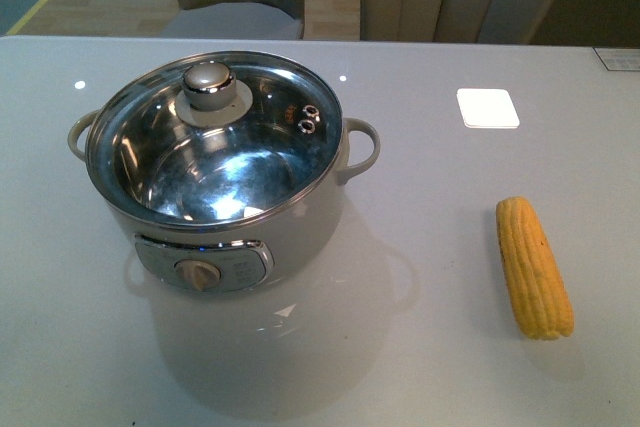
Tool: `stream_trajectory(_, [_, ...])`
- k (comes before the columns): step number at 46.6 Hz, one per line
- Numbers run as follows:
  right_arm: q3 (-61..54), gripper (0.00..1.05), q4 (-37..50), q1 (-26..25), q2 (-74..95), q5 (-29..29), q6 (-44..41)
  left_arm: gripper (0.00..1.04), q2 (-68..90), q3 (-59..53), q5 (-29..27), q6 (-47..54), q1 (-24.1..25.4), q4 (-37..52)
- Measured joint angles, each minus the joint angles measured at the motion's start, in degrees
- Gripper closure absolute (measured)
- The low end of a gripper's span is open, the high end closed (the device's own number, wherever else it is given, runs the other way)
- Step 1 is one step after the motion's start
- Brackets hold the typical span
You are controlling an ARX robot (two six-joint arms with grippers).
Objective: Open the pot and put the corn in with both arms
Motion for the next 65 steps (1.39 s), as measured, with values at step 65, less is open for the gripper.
stream_trajectory(65, [0.0, 0.09, 0.0, 0.0, 0.0, 0.0, 0.0, 0.07, 71.2, 19.8, -11.2, -11.6, -14.5, 37.7])
